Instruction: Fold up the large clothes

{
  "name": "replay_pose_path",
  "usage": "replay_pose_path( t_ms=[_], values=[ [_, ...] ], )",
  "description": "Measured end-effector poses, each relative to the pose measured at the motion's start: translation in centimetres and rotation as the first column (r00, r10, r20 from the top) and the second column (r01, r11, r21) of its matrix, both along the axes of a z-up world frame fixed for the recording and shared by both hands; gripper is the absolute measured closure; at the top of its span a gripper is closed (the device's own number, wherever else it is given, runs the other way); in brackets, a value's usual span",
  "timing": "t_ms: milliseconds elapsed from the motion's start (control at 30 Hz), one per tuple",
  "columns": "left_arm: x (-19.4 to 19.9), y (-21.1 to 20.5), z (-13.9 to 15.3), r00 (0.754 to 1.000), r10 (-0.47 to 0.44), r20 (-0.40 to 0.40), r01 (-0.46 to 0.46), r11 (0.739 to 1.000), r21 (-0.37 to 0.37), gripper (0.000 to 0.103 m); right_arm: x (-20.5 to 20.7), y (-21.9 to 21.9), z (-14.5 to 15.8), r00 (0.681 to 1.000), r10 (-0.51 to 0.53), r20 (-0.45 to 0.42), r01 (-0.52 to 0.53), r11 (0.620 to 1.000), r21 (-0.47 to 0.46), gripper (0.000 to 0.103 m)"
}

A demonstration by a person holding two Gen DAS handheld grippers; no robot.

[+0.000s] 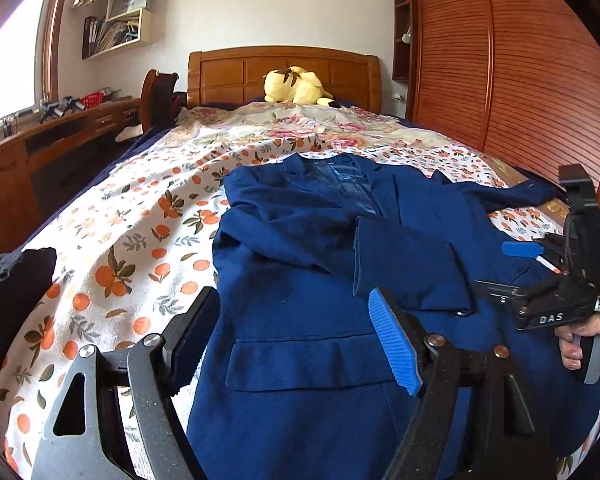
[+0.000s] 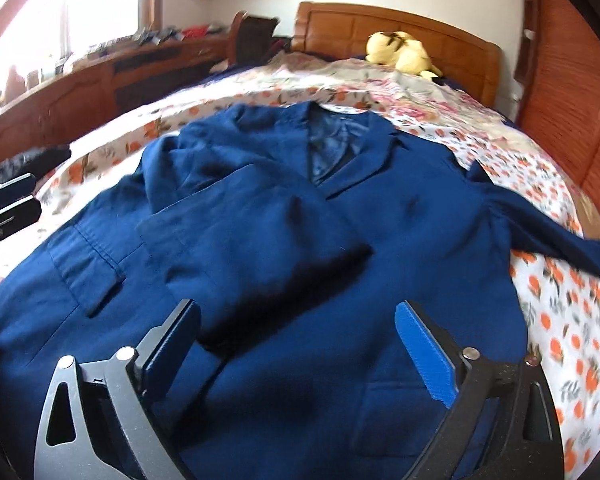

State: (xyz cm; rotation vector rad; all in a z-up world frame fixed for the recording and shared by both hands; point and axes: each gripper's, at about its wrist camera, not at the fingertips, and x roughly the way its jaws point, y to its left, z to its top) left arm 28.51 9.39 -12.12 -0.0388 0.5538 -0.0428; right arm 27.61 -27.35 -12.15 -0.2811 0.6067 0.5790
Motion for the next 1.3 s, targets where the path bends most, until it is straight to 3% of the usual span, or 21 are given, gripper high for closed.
replay_pose_path(
  t_ms=[200,367,500,533,600,633,667,1033,1133,1300],
  values=[
    [-0.4,0.9,0.0,1.0,0.002,-0.005,-0.002,1.0,-0.023,0.025,1.7,5.0,1.2,0.994,0.087,-0.068,-0.09,0.995,-0.036,0.014],
    [-0.6,1.4,-0.1,1.0,-0.003,-0.011,0.002,0.999,-0.049,0.025,4.2,8.0,-0.1,0.975,0.124,-0.186,-0.144,0.985,-0.095,0.024],
    [-0.7,1.9,-0.3,1.0,-0.007,-0.02,0.005,0.997,-0.076,0.025,4.5,8.6,-1.3,0.968,0.137,-0.21,-0.173,0.971,-0.163,0.033],
    [-0.6,2.0,-0.4,1.0,-0.007,-0.024,0.005,0.997,-0.078,0.025,4.4,8.7,-1.2,0.969,0.142,-0.201,-0.178,0.969,-0.174,0.039],
    [-0.4,1.9,-0.5,0.999,-0.01,-0.032,0.008,0.997,-0.075,0.026,4.3,8.3,-0.9,0.971,0.145,-0.189,-0.178,0.969,-0.172,0.059],
    [-0.4,1.8,-0.5,0.999,-0.012,-0.033,0.009,0.998,-0.07,0.026,4.2,8.0,-0.7,0.974,0.141,-0.179,-0.172,0.97,-0.171,0.082],
    [-0.4,1.7,-0.5,0.999,-0.012,-0.033,0.01,0.998,-0.065,0.026,4.1,8.1,-0.5,0.977,0.135,-0.164,-0.163,0.972,-0.17,0.093],
    [-0.3,1.0,-0.8,0.999,-0.016,-0.044,0.014,0.999,-0.034,0.025,-2.2,0.2,3.7,1.0,0.03,0.001,-0.03,0.997,0.064,0.097],
    [-0.3,1.0,-0.8,0.999,-0.017,-0.046,0.016,0.999,-0.032,0.025,-4.1,-2.5,2.9,0.999,-0.046,-0.011,0.047,0.996,0.079,0.097],
    [-0.2,0.8,-0.8,0.999,-0.017,-0.047,0.016,1.0,-0.021,0.025,-6.2,-4.6,-0.1,0.993,-0.081,-0.086,0.083,0.996,0.026,0.096]
  ],
)
